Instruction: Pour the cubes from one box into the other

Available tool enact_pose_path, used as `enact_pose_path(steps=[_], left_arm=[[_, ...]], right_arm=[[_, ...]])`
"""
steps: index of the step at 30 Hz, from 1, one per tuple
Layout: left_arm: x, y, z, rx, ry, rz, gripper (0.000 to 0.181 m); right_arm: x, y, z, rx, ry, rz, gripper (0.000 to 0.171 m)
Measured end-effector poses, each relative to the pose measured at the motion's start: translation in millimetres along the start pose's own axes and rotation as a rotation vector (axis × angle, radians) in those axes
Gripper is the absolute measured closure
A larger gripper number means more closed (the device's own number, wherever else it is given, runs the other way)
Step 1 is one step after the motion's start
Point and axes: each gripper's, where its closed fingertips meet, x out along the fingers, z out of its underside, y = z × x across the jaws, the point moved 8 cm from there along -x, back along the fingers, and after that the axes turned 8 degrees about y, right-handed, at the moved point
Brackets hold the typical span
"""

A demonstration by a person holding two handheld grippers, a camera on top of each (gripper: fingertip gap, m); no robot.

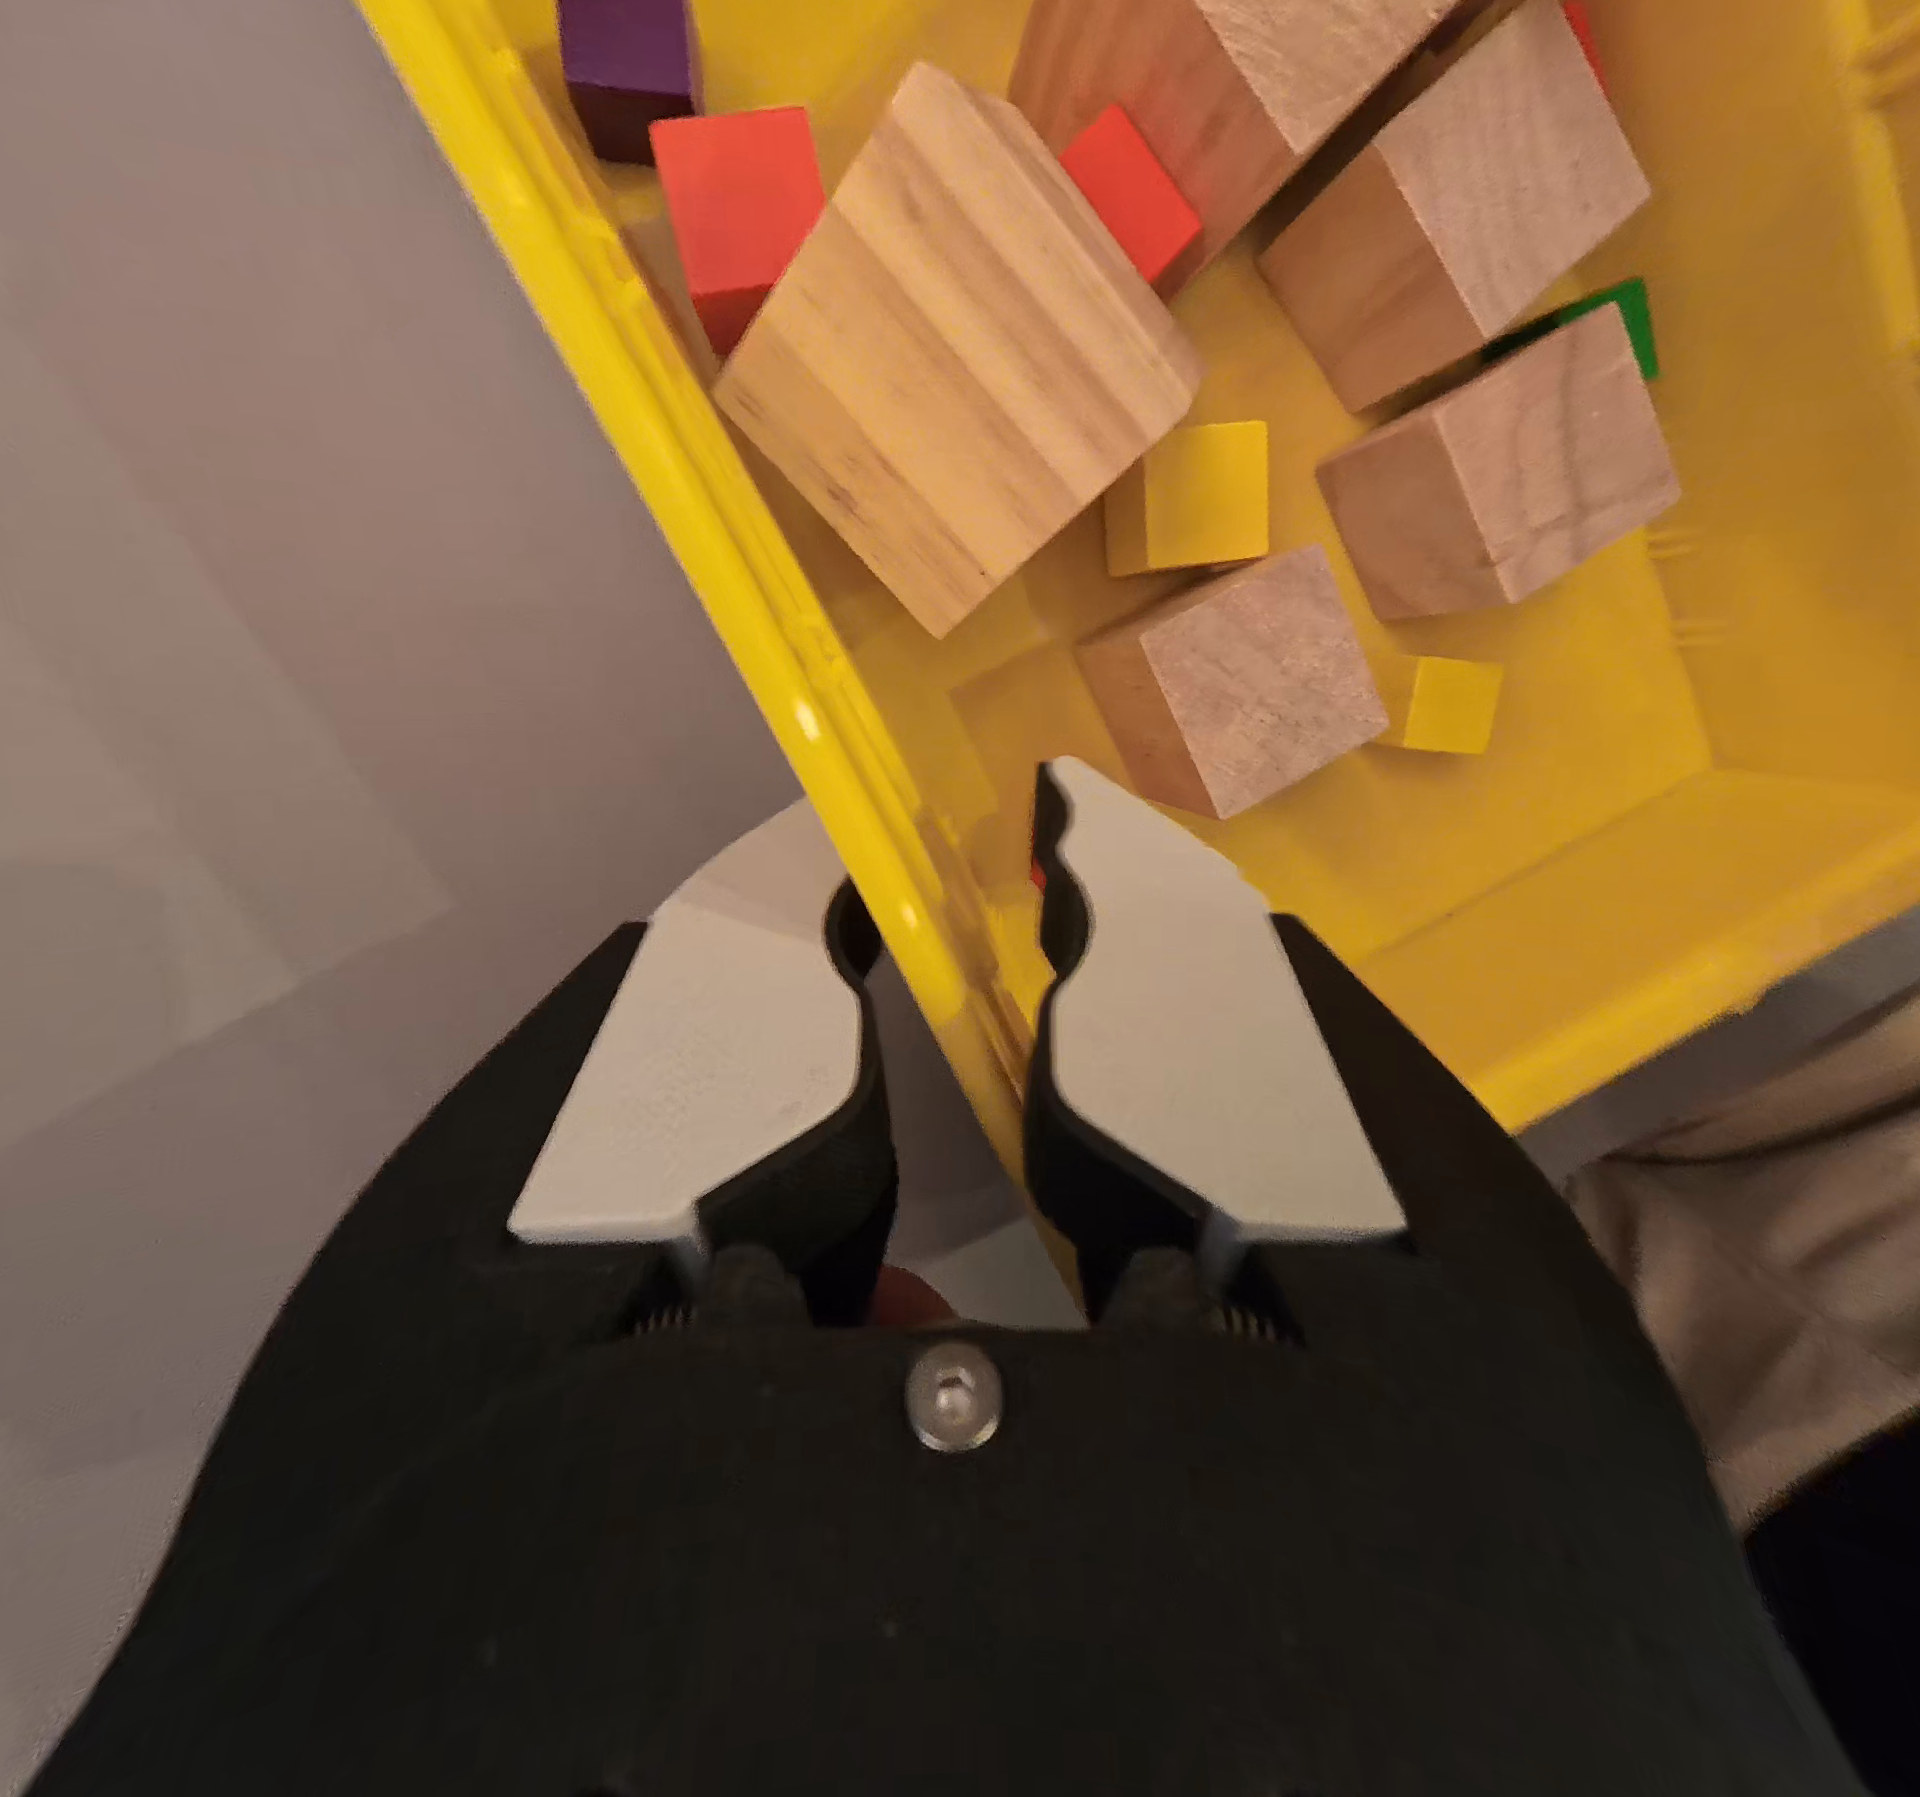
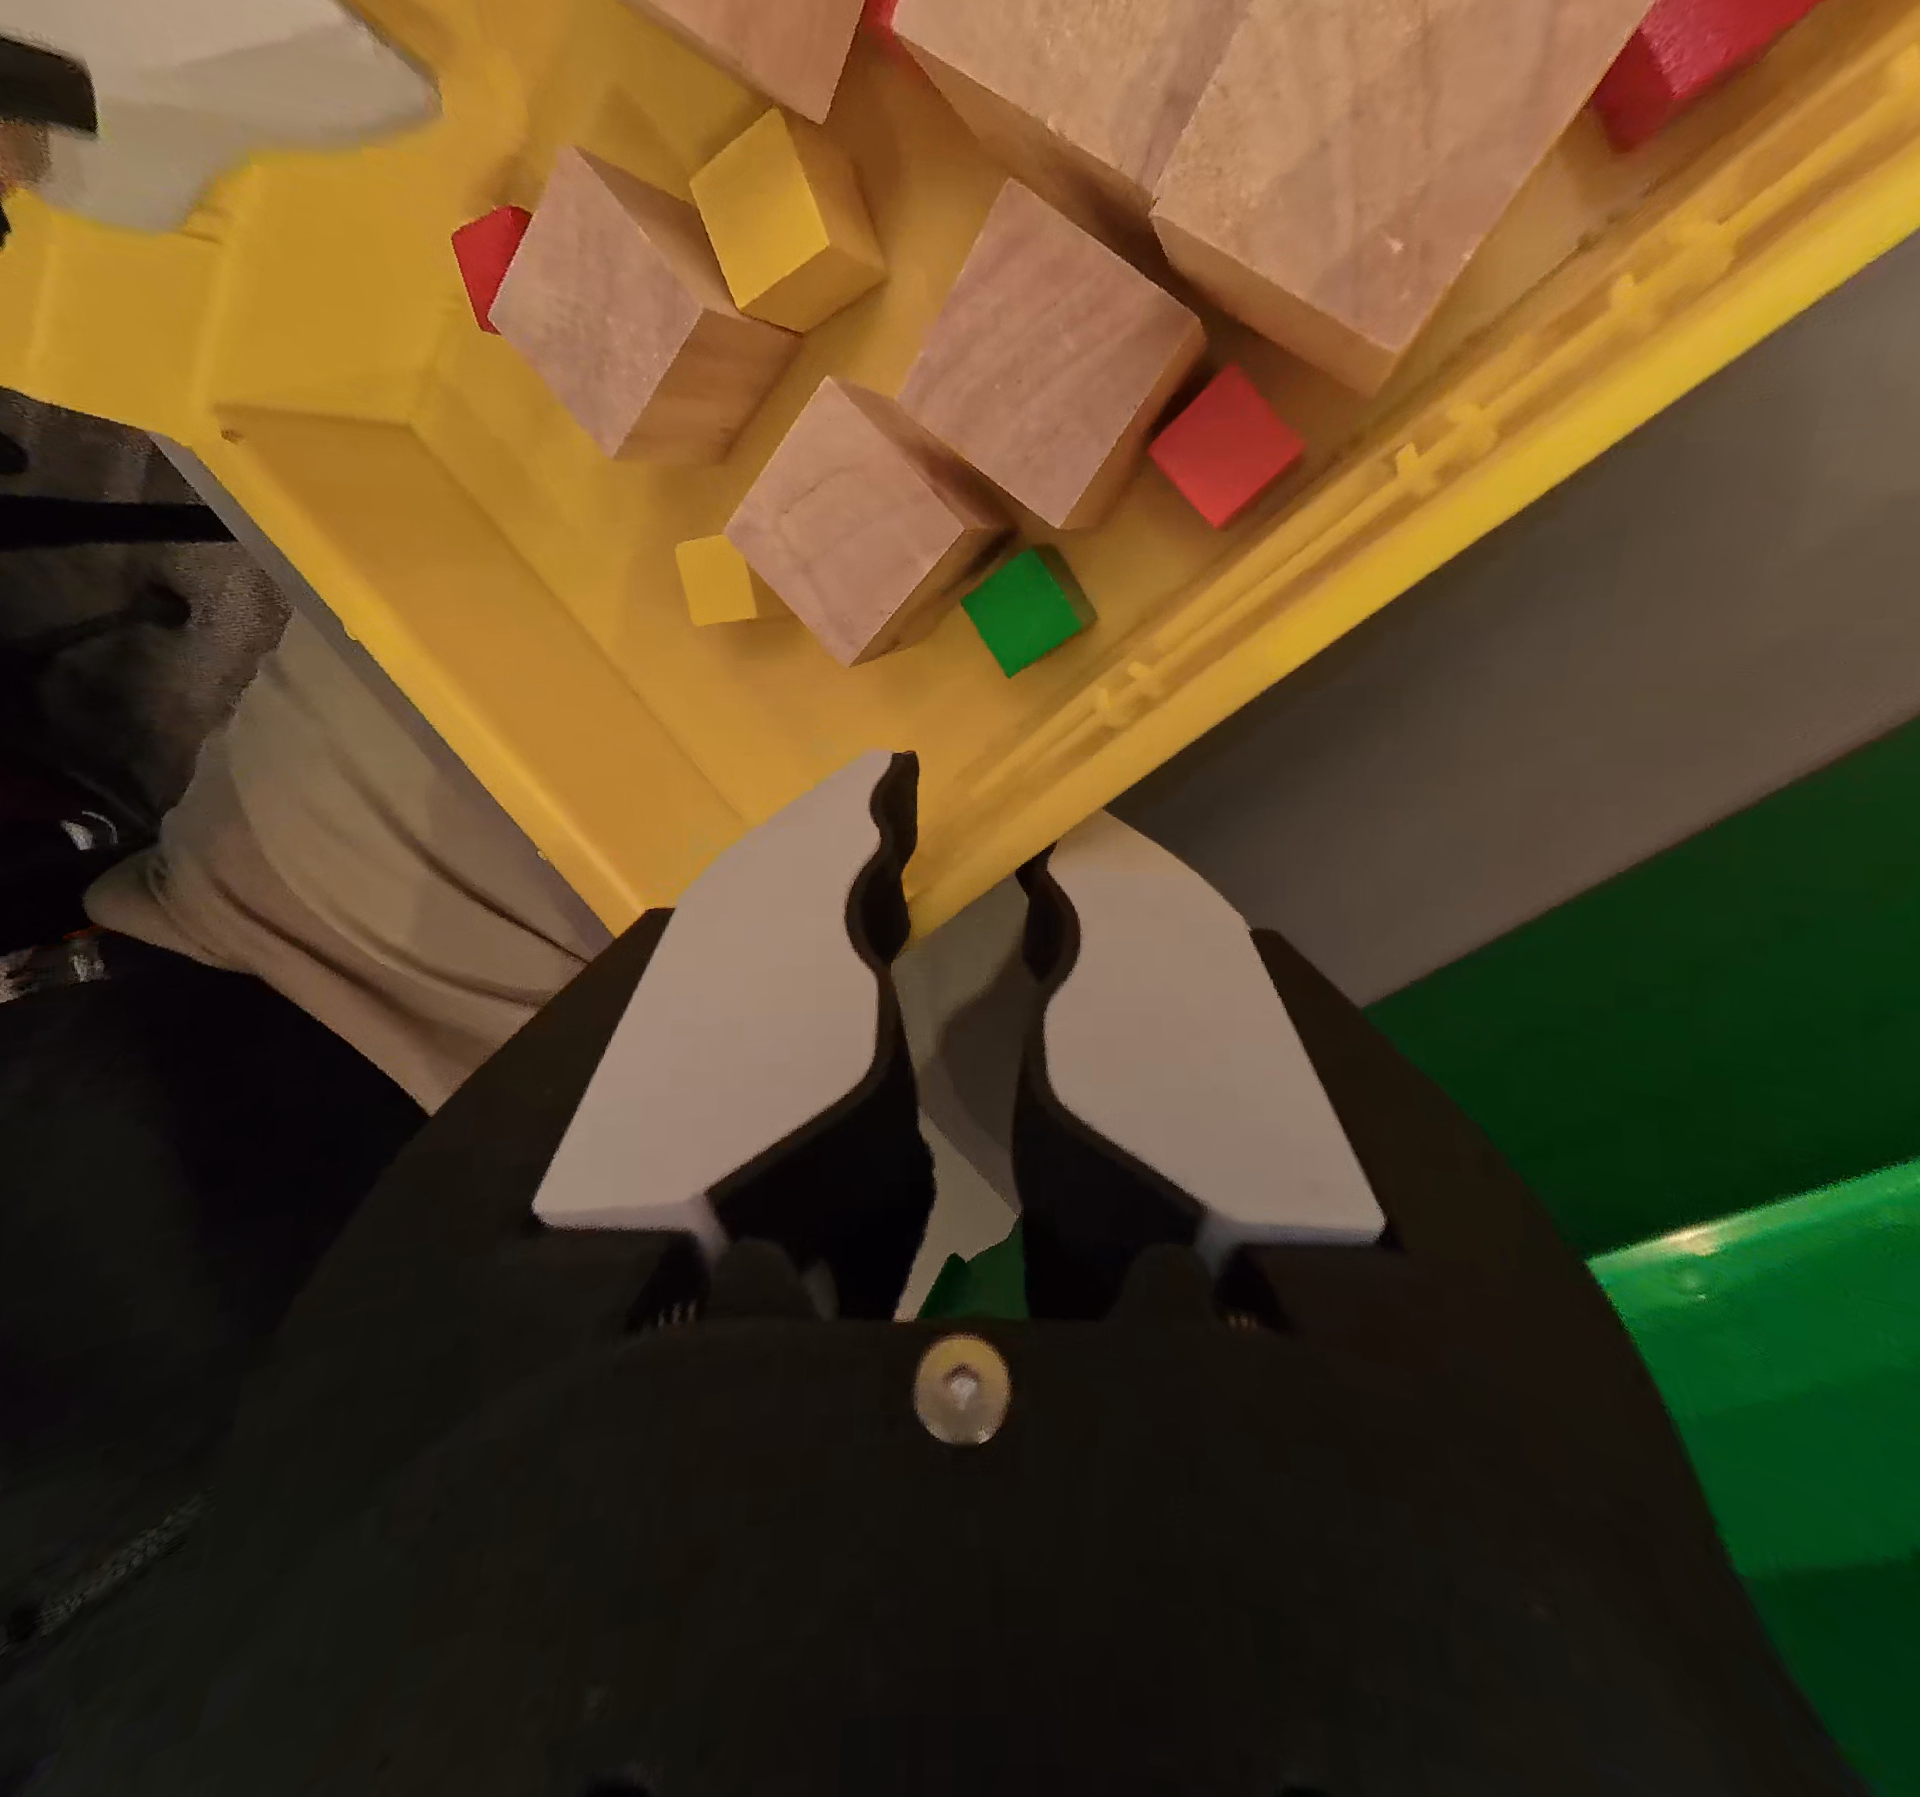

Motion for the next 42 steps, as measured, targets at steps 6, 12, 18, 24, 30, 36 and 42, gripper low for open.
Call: enact_pose_path(steps=[6,12,18,24,30,36,42], left_arm=[[-4,-4,-3,0.023,0.027,-0.060,0.166],[-24,-2,-18,0.058,0.079,-0.118,0.170],[-44,10,-48,0.085,0.160,-0.147,0.173],[-65,33,-97,0.124,0.257,-0.146,0.174],[-67,70,-157,0.183,0.319,-0.130,0.172],[-42,116,-217,0.244,0.340,-0.111,0.173],[-7,154,-259,0.285,0.334,-0.088,0.174]], right_arm=[[-1,-5,7,-0.040,0.045,-0.003,0.161],[-19,-13,6,-0.073,0.105,-0.009,0.161],[-60,-13,-3,-0.114,0.155,0.044,0.161],[-119,0,-10,-0.121,0.221,0.112,0.161],[-174,33,-1,-0.078,0.280,0.181,0.161],[-214,85,20,0.020,0.322,0.237,0.162],[-232,133,46,0.102,0.346,0.273,0.163]])
